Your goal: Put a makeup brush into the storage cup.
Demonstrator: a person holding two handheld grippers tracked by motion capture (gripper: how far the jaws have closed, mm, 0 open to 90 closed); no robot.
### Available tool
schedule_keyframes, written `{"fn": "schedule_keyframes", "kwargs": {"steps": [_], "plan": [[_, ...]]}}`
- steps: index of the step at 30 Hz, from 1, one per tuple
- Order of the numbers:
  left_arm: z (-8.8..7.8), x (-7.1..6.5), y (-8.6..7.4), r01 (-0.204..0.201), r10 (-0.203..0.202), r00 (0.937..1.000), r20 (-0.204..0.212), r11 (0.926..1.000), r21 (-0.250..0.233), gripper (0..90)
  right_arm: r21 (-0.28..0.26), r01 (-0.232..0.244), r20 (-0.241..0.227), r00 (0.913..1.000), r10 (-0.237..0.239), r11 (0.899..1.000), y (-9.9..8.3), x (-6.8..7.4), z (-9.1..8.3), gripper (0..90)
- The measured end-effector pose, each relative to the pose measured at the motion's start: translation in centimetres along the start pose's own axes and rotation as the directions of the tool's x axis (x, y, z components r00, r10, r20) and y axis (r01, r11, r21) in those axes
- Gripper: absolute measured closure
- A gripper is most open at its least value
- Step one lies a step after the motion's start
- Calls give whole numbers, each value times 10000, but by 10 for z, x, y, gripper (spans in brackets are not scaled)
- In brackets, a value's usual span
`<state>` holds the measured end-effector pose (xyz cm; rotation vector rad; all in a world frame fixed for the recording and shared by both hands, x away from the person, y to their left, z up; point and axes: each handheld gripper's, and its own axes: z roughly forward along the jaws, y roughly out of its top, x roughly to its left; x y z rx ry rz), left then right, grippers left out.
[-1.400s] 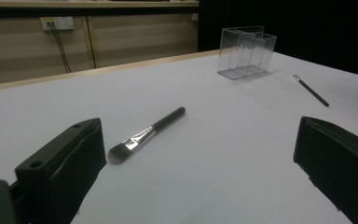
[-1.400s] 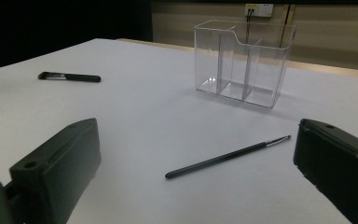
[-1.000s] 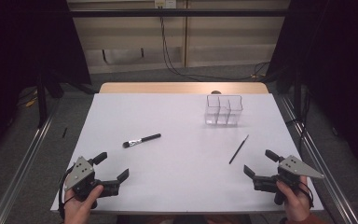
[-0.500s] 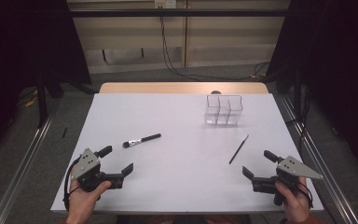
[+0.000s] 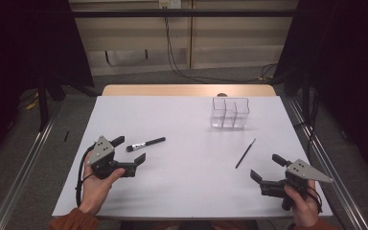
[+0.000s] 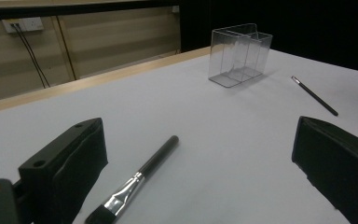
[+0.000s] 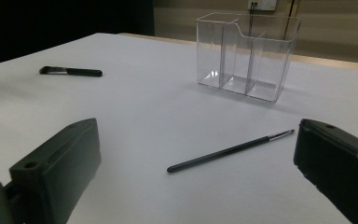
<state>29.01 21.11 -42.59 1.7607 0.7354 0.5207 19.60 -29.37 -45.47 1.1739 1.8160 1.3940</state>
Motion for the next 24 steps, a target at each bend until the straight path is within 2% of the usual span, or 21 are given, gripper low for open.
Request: {"fn": "schedule_keyframes", "kwargs": {"steps": [1,2,6,11,13,14,20,21,22,24], "plan": [[4,2,1,220,-220,9998,27,9998,-32,31,0,2,-7,10000,-2,10000,0,0,0,4],[6,3,1,274,-274,9996,97,9996,-4,31,17,2,-28,10000,-2,10000,0,1,0,4],[11,5,4,59,-60,10000,50,9999,103,31,20,63,-23,10000,-63,10000,0,3,0,4],[14,9,12,154,-154,9999,-33,9998,-91,36,14,25,-10,10000,-25,10000,0,2,0,4],[15,10,16,451,-453,9989,-72,9987,-227,36,29,39,-38,10000,-39,10000,0,1,1,4],[15,11,17,366,-368,9993,-73,9991,-229,36,30,49,-37,10000,-49,10000,0,1,1,4],[29,18,21,261,-260,9996,-126,9996,86,35,31,5,-34,10000,-5,10000,0,1,1,4],[32,21,21,353,-351,9994,-77,9992,172,35,27,43,-34,10000,-43,10000,1,2,1,4],[36,25,21,519,-519,9987,-10,9975,481,34,30,66,-55,10000,-66,10000,1,3,1,4],[37,26,21,557,-553,9984,-89,9967,583,35,23,90,-59,9999,-89,10000,2,4,1,4]]}}
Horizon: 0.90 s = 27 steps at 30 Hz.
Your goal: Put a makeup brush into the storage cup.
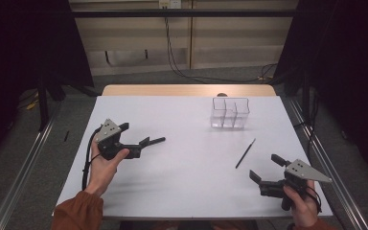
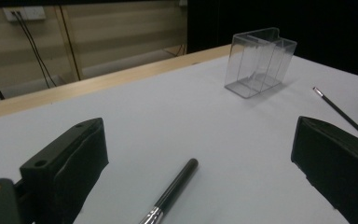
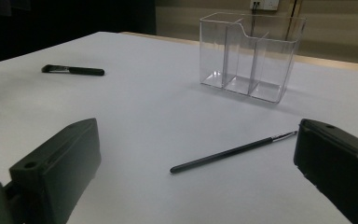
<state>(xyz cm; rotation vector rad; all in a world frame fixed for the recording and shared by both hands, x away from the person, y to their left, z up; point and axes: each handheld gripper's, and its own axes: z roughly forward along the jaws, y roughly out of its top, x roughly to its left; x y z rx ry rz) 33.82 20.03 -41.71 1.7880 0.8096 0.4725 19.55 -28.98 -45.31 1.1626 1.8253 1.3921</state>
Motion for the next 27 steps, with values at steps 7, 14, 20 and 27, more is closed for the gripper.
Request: {"fn": "schedule_keyframes", "kwargs": {"steps": [7,14,20,27], "plan": [[6,7,9,-433,438,9990,-112,9983,394,35,35,75,32,10000,-75,10000,0,1,0,4],[17,9,16,-824,865,9959,-278,9887,1251,39,19,78,-23,10000,-78,10000,0,2,1,4],[28,20,18,-939,1026,9941,-341,9757,1978,39,21,131,-22,9999,-131,9999,0,2,0,4],[34,27,16,-959,1077,9939,-247,9519,2910,41,40,96,5,10000,-96,9999,0,1,0,4]]}}
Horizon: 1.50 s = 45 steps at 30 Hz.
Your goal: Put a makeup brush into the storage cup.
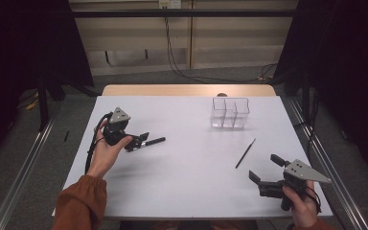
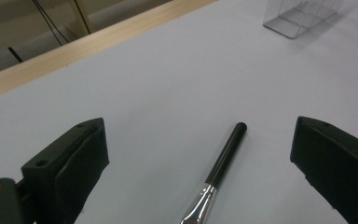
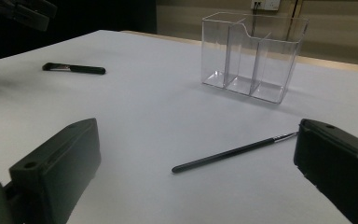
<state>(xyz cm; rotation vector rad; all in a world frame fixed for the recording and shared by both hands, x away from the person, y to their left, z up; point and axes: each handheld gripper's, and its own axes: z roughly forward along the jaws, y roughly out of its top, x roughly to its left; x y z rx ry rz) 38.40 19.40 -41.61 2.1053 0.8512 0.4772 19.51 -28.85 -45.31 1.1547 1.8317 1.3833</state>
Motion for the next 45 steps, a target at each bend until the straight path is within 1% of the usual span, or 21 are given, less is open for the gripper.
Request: {"fn": "schedule_keyframes", "kwargs": {"steps": [2,4,7,8,13,14,15,16,21,22,30,31,32,33,34,37,38,40,42,44,45], "plan": [[1,2,5,-293,261,9991,324,9942,1039,41,8,16,-21,10000,-16,10000,0,0,0,4],[0,3,8,-281,220,9984,523,9924,1196,42,10,8,-19,10000,-8,10000,0,0,0,4],[0,4,12,-250,217,9994,279,9918,1249,49,13,4,-18,10000,-4,10000,0,0,-1,4],[4,5,14,-181,50,9971,757,9847,1736,49,7,-21,-7,10000,21,10000,0,0,-1,4],[10,3,19,-416,213,9961,851,9689,2441,56,8,31,-24,10000,-31,10000,0,0,-1,4],[13,3,21,-653,335,9927,1155,9566,2840,90,23,24,-33,10000,-23,10000,0,0,0,4],[13,3,21,-653,335,9927,1155,9566,2840,98,23,24,-33,10000,-23,10000,0,0,0,4],[15,3,22,-811,445,9911,1255,9492,3041,98,19,24,-35,10000,-24,10000,0,0,0,4],[21,6,23,-832,425,9914,1240,9350,3447,95,9,-21,-25,10000,21,10000,0,0,-1,4],[23,8,24,-935,534,9914,1194,9279,3609,92,19,-8,-43,10000,8,10000,0,0,-1,4],[27,9,29,-1202,725,9887,1311,9060,4058,73,49,49,-41,10000,-49,10000,-1,0,-1,4],[28,9,30,-1414,862,9854,1465,8941,4249,73,41,33,-46,10000,-33,10000,-1,0,-1,4],[29,8,30,-1389,803,9851,1524,8935,4271,72,55,42,-63,10000,-42,10000,-1,0,-1,4],[30,8,31,-1645,955,9804,1725,8786,4484,72,61,52,-79,10000,-51,10000,-1,1,0,4],[30,8,32,-1822,1129,9780,1756,8718,4547,72,62,55,-81,10000,-55,10000,-1,1,0,4],[35,7,32,-1864,1123,9770,1812,8625,4704,72,62,19,-56,10000,-19,10000,-1,0,0,4],[36,8,32,-2018,1224,9739,1909,8519,4832,72,71,34,-72,10000,-34,10000,-1,0,0,4],[39,7,31,-1994,1182,9744,1914,8480,4911,99,61,55,-86,9999,-55,10000,-1,1,0,4],[41,7,31,-2281,1418,9685,2047,8350,5008,102,83,56,-93,9999,-55,9999,-1,1,-1,4],[43,6,30,-2250,1303,9679,2150,8304,5097,90,75,61,-77,10000,-61,10000,-1,0,-1,4],[44,7,29,-2347,1357,9657,2216,8215,5197,94,86,44,-78,10000,-44,10000,-1,0,-1,4]]}}
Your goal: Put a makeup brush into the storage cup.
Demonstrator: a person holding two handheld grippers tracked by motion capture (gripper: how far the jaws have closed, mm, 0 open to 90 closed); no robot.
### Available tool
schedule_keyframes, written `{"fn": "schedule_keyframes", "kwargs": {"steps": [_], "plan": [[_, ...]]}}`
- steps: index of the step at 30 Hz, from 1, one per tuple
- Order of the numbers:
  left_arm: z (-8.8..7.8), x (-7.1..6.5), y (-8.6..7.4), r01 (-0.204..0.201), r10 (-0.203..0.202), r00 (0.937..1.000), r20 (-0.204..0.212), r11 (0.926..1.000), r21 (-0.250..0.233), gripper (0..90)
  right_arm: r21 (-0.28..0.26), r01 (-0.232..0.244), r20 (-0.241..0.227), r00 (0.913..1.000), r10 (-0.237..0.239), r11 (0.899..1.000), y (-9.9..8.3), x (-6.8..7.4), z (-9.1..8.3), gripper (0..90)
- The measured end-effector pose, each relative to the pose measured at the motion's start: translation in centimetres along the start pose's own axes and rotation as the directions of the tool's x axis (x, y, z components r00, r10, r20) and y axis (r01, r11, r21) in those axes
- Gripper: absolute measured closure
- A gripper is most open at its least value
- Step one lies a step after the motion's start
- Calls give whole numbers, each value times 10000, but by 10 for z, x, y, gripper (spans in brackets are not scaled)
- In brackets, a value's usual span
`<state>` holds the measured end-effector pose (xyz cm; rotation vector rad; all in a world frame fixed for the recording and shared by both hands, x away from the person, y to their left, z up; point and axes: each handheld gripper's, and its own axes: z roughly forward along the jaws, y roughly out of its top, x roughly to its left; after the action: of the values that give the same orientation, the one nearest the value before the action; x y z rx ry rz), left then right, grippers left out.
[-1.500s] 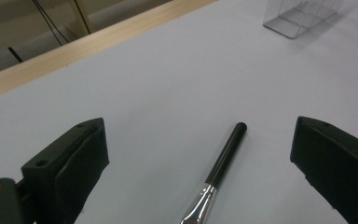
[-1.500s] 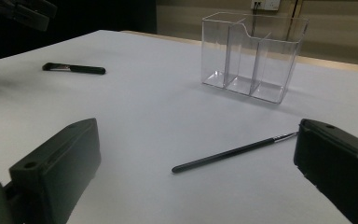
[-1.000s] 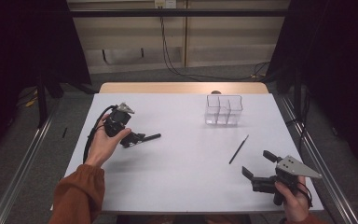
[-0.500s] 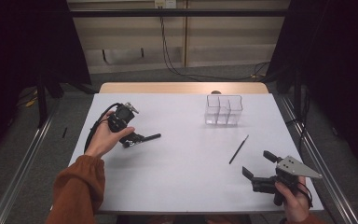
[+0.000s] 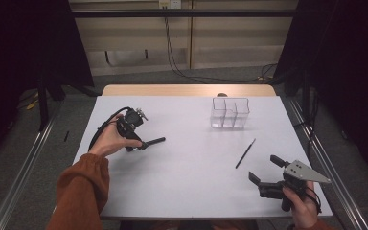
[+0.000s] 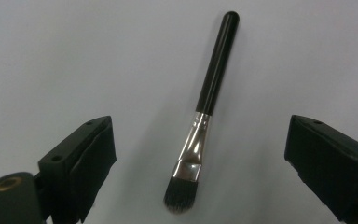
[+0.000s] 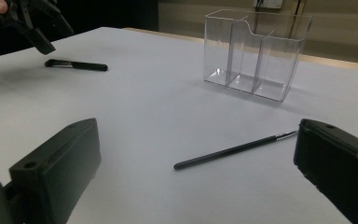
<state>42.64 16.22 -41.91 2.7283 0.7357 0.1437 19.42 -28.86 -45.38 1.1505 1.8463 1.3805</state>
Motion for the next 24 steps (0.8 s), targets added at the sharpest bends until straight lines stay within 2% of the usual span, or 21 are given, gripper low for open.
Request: {"fn": "schedule_keyframes", "kwargs": {"steps": [3,7,9,10,12,16,17,19,24], "plan": [[3,3,1,100,-100,9999,-3,9998,148,95,10,39,-26,10000,-39,10000,0,0,0,4],[10,5,0,32,-43,9998,193,9985,550,175,35,54,-36,10000,-54,10000,0,0,0,4],[11,7,0,-28,13,9997,238,9981,621,203,26,52,-31,10000,-52,10000,0,0,0,4],[11,8,-1,17,-33,9996,267,9982,605,243,30,47,-29,10000,-47,10000,0,0,0,4],[12,9,-1,203,-214,9996,204,9985,516,260,35,67,-46,10000,-67,10000,0,0,0,4],[16,8,2,65,-94,9991,420,9975,702,320,44,80,-39,10000,-80,10000,0,0,0,4],[19,8,4,-186,149,9990,417,9958,896,353,42,84,-40,10000,-84,10000,0,0,0,4],[20,7,4,-89,55,9991,409,9964,846,376,42,89,-40,10000,-89,10000,0,0,0,4],[26,4,9,-276,238,9989,412,9951,952,444,38,57,-45,10000,-57,10000,0,0,0,4]]}}
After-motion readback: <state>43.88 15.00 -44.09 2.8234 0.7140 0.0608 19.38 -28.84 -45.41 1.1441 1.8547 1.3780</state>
